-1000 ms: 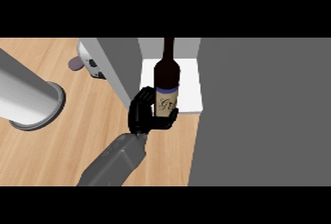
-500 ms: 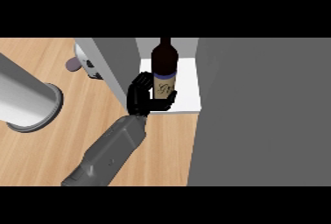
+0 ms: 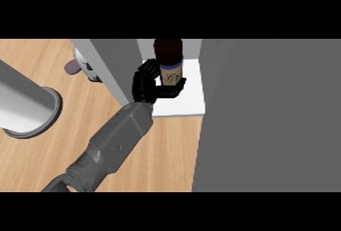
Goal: Pick up the wine, place it into the cabinet and close the cabinet
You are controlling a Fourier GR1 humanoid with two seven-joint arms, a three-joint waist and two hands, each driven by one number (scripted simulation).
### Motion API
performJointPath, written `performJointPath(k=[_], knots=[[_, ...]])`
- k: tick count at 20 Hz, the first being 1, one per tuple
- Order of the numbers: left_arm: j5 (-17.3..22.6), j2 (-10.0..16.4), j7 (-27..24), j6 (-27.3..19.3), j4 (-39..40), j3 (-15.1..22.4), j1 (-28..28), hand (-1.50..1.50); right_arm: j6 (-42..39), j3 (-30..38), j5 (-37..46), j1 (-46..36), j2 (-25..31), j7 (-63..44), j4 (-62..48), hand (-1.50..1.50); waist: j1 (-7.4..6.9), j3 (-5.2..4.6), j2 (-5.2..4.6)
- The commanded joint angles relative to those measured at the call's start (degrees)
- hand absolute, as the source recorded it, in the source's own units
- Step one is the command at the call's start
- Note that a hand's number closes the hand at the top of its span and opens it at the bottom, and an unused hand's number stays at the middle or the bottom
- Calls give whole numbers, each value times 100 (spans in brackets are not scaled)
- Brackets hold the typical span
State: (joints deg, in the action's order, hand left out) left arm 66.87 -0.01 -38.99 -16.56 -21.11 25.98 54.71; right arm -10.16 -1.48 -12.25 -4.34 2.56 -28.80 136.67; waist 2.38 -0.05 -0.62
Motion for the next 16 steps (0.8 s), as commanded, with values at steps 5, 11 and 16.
performJointPath(k=[5, 11, 16], knots=[[329, 1, 487, -536, 334, 75, 642, 150, -95, -60, -70, -260, -5, 162, -345, -150, 245, 0, -63], [501, 1, 267, -74, 608, -96, 649, 150, -144, -113, -167, -53, 5, 90, -164, -150, 242, -2, -68], [575, 1, 219, -68, 596, 196, 439, 150, -283, -122, -54, -90, 37, 367, -355, -150, 374, -1, -95]])
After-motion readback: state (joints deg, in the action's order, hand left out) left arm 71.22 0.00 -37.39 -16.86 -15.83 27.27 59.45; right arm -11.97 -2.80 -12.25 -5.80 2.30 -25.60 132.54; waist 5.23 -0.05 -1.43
